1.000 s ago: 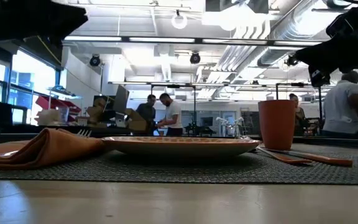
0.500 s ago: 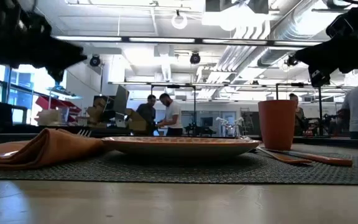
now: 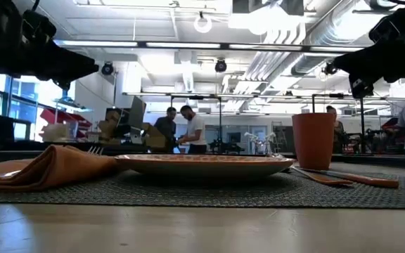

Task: Set table place
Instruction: Return to Home Position

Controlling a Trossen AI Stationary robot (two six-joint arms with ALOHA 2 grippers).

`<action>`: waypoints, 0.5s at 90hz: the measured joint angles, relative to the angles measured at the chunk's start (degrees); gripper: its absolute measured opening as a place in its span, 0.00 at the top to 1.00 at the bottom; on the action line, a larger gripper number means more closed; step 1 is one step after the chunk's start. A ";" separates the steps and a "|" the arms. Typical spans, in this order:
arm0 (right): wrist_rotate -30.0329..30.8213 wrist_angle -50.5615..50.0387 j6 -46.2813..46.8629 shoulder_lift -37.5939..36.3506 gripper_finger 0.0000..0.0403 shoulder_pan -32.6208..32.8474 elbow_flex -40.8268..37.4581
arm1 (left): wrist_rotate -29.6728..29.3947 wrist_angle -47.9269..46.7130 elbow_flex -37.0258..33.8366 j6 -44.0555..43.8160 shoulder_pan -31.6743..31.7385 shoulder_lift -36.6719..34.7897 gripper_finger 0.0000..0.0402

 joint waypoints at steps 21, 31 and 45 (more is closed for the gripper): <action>0.00 0.00 0.00 0.00 1.00 0.01 0.00 | -0.21 0.04 -0.02 0.83 -2.00 0.03 0.71; 0.00 0.00 0.00 0.00 1.00 0.00 0.00 | -0.27 0.05 -0.02 0.85 -2.27 0.09 0.71; -0.02 0.00 0.00 0.00 1.00 0.01 0.00 | -0.43 0.08 -0.02 0.85 -2.27 0.11 0.71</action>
